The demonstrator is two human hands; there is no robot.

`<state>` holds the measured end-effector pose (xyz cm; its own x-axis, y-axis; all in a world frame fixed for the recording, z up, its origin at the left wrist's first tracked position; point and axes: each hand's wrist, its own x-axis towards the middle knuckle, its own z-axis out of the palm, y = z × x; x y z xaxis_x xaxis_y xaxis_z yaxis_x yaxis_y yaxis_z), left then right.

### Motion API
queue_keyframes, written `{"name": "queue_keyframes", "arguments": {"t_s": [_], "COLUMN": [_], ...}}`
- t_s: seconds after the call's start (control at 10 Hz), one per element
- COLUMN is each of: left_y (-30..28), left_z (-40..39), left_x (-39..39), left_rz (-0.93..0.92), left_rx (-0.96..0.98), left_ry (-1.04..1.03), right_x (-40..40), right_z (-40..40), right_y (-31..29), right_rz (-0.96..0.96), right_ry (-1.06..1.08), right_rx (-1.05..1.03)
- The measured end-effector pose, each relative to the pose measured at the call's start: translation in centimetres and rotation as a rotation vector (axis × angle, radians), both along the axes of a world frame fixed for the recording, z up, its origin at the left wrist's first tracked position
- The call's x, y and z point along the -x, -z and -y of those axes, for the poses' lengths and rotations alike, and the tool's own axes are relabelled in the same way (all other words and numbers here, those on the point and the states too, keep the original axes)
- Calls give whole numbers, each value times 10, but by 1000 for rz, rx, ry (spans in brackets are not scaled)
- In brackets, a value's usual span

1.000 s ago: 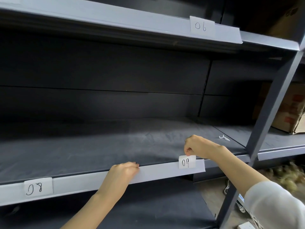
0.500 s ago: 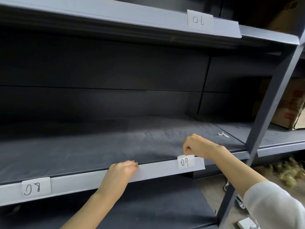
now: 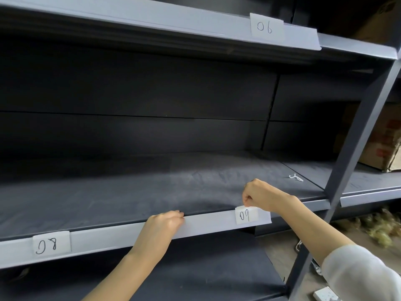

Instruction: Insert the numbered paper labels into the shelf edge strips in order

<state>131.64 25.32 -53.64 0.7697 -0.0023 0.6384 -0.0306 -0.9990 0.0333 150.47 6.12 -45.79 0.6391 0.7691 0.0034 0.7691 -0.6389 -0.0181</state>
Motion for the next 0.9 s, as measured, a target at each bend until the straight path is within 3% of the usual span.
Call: {"name": "queue_keyframes", "arguments": {"t_s": [0.4,0.7,0.9], "left_y": [2,11,2], "left_z": [1,-5,-4], "left_x": [0,-6,-6], "left_rz": [12,136,102], "left_rx": [6,28,13], "left_ry": [-1,43,44], "right_x": [5,-9,-5], "right_z": [-3,-2,-13], "right_y": [1,5,-3], "right_rz": [-35,-49,8], "right_ry": [61,50,113], "right_rx": [-12,-48,84]}}
